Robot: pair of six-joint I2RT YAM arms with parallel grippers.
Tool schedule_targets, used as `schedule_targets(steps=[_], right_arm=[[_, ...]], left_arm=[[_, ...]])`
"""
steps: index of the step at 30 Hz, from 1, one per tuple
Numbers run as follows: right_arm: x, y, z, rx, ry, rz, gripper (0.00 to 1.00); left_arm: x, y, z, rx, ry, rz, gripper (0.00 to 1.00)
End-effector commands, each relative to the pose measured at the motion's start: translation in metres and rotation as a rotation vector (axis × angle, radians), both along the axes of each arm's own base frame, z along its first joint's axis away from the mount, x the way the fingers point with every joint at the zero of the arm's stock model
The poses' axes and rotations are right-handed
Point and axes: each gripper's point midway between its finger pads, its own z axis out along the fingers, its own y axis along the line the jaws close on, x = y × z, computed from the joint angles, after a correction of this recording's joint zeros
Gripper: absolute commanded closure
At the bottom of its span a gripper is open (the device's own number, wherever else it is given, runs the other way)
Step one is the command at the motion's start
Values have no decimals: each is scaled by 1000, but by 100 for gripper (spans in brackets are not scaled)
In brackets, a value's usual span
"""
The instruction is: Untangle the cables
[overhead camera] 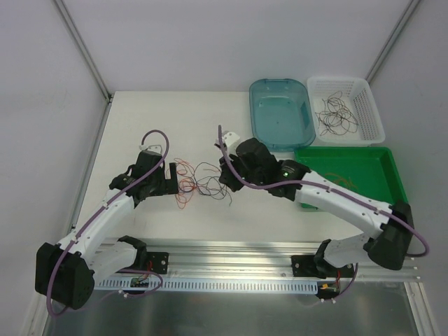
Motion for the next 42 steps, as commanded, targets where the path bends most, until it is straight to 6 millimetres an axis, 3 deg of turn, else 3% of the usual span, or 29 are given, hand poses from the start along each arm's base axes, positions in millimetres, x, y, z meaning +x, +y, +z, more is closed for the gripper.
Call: schedule_targets(steps=[1,4,14,20,21,25,28,30,33,34,35,37,38,40,42], right_arm=[[-2,-20,43,100,-74,-68,99],[-5,-31,72,174,-133,-87,99],[-22,-53,132,359,-211,-87,99],[-29,-54,134,355,-190,-61,99],[-30,-54,134,358,-186,-58,99],[-33,-58,133,360,-181,-61,99],[-36,-62,138,374,-189,-61,99],[-37,-67,146,381,-197,-67,99],[-37,-83,159,368,-237,-97,99],[-37,-89,165,364,-252,-105,99],[-38,-99,164,325,-267,-113,99],[-33,-120,183,306,-321,-180,99],[-33,-132,178,245,-334,-189,99],[-30,-155,200,227,-393,-250,99],[-28,-182,206,164,-441,-311,99]], left_arm=[[4,-1,7,-20,-12,12,1],[4,-1,6,-22,-7,9,1],[2,-10,2,-58,24,-6,1],[14,-40,6,-253,49,94,1],[13,-54,7,-324,73,100,2],[25,-74,8,-344,50,154,5],[28,-88,-7,-311,89,190,7],[24,-94,-28,-259,134,206,9],[24,-85,-53,-180,170,268,21],[25,-75,-62,-131,169,292,32],[25,-71,-65,-112,167,303,41],[28,-53,-70,-73,168,340,56],[29,-44,-71,-64,169,359,68],[30,-26,-70,-41,165,382,76],[36,0,-66,-3,148,432,84]])
